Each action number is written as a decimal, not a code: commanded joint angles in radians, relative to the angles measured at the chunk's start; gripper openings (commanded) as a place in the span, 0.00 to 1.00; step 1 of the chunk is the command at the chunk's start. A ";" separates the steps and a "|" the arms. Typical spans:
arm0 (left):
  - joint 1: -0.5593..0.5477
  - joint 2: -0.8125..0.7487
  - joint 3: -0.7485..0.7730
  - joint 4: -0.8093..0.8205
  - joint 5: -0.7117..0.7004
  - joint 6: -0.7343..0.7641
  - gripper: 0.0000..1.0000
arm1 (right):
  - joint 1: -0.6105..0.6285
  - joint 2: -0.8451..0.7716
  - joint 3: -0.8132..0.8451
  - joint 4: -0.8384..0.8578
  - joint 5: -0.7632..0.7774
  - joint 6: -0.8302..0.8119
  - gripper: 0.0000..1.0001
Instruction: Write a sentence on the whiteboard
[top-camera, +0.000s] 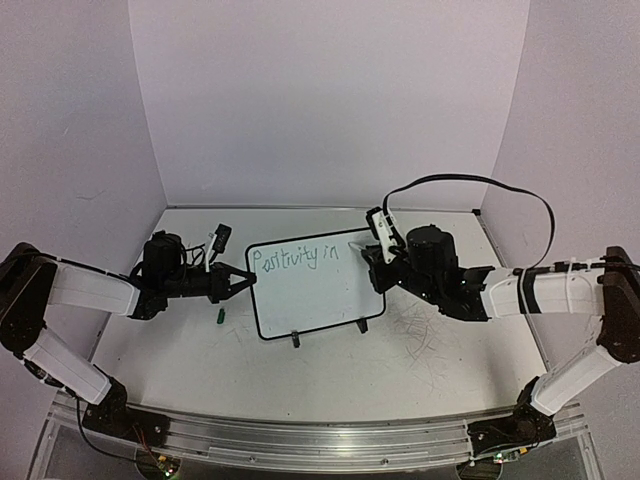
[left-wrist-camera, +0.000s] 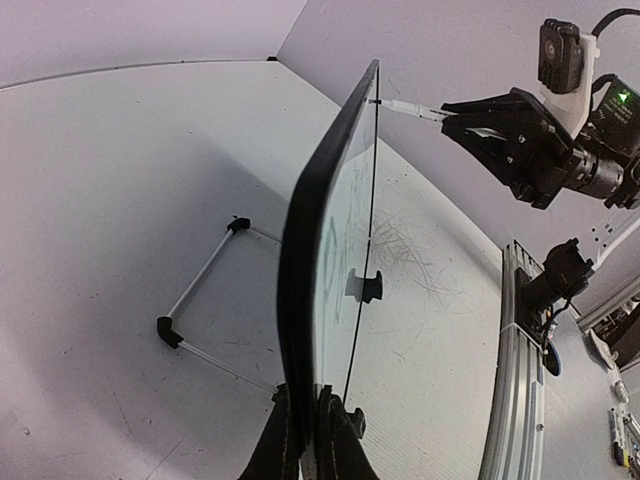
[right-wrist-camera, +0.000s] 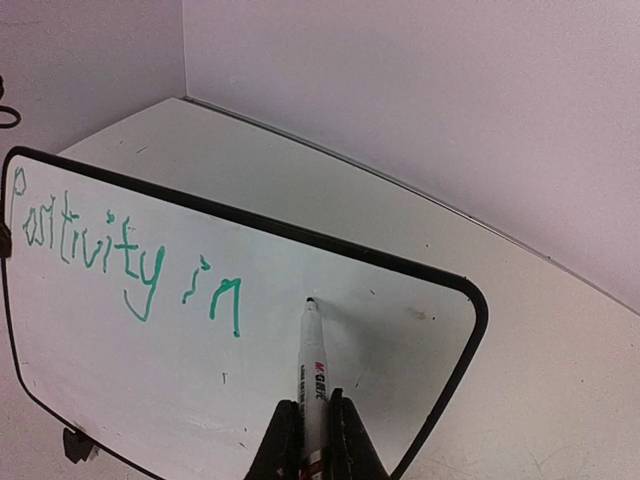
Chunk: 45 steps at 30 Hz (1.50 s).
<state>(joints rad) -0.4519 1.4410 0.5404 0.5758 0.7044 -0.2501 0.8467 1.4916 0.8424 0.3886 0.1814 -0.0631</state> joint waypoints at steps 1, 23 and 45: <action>0.004 -0.022 -0.005 0.040 -0.055 0.058 0.00 | -0.005 0.019 0.042 0.024 -0.002 0.009 0.00; 0.004 -0.020 0.000 0.039 -0.060 0.060 0.00 | -0.005 0.016 0.023 -0.028 -0.045 0.031 0.00; 0.004 -0.020 -0.002 0.035 -0.062 0.063 0.00 | -0.005 0.000 0.002 -0.067 -0.035 0.034 0.00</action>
<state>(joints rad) -0.4519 1.4410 0.5404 0.5735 0.7011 -0.2508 0.8467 1.5021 0.8471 0.3487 0.1380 -0.0402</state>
